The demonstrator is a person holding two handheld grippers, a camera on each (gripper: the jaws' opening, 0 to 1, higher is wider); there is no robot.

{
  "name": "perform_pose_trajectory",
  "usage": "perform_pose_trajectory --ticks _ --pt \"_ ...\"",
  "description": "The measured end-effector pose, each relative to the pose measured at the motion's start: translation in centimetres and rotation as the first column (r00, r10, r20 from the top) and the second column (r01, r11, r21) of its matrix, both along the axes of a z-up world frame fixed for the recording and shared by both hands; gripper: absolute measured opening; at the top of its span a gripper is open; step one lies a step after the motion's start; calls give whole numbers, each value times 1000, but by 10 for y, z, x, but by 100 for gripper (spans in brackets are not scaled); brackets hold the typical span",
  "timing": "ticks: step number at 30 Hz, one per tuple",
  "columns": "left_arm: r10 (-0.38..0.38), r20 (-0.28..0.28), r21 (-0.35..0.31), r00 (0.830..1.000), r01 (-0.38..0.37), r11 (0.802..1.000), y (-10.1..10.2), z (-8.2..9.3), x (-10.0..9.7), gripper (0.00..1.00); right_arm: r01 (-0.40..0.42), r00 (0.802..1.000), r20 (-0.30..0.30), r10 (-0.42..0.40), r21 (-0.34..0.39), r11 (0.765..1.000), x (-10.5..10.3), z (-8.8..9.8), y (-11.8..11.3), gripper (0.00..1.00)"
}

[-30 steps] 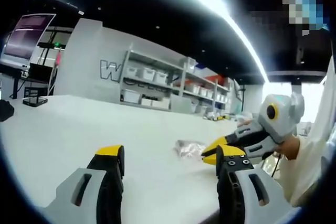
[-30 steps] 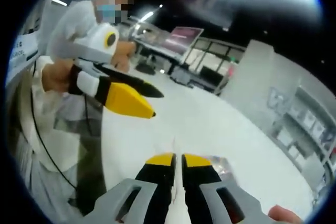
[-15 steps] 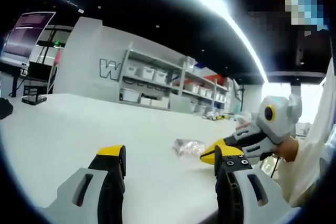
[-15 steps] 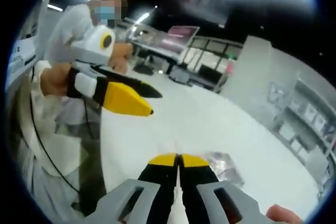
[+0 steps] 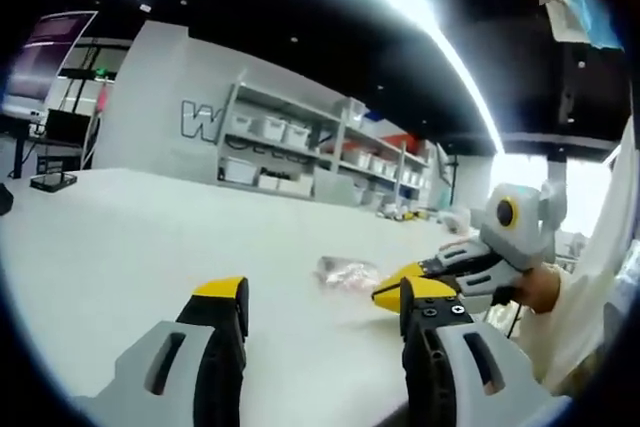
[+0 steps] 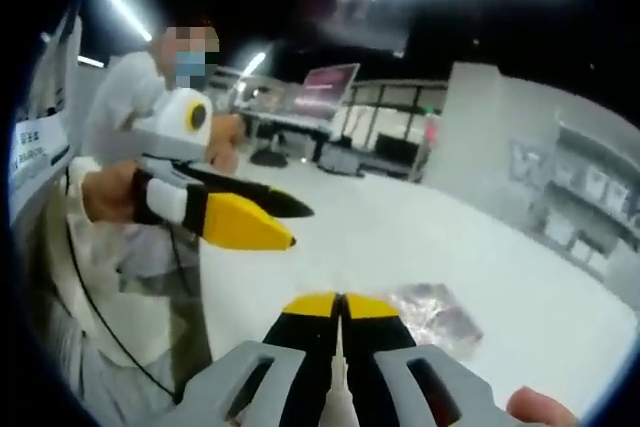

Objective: Open the resealable bag by pulling the two sides of the seal apart until the entire bag opening is separated and visibly accessible.

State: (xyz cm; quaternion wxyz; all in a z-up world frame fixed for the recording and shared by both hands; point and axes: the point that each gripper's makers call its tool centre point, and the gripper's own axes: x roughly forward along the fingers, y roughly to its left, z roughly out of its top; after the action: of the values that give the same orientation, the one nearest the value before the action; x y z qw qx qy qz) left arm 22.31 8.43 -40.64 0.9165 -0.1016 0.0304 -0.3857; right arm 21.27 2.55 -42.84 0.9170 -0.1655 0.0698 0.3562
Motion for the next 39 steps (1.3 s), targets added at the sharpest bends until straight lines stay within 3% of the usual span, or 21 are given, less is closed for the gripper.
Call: perform_pose_trajectory --ticks 5,9,17,22,27,39 --pt "-29 -83 -50 996 25 998 -13 -3 -3 59 8 1000 -12 -7 99 995 2 7 -4 0" --pt "-81 -142 -92 987 68 993 -26 -8 -8 50 13 999 -32 -8 141 990 0 7 -8 0" --pt "-102 -158 -78 982 91 993 -33 -11 -11 46 18 1000 -27 -14 146 989 0 8 -8 0" --pt "-121 -193 -129 974 98 987 -32 -10 -15 38 20 999 -29 -16 160 987 0 9 -8 0" --pt "-121 -204 -136 971 94 986 -32 -11 -14 36 22 999 -34 -16 162 987 1 7 -8 0" --pt "-161 -299 -192 941 106 976 -45 -17 -14 27 14 1000 -30 -8 211 977 0 12 -9 0"
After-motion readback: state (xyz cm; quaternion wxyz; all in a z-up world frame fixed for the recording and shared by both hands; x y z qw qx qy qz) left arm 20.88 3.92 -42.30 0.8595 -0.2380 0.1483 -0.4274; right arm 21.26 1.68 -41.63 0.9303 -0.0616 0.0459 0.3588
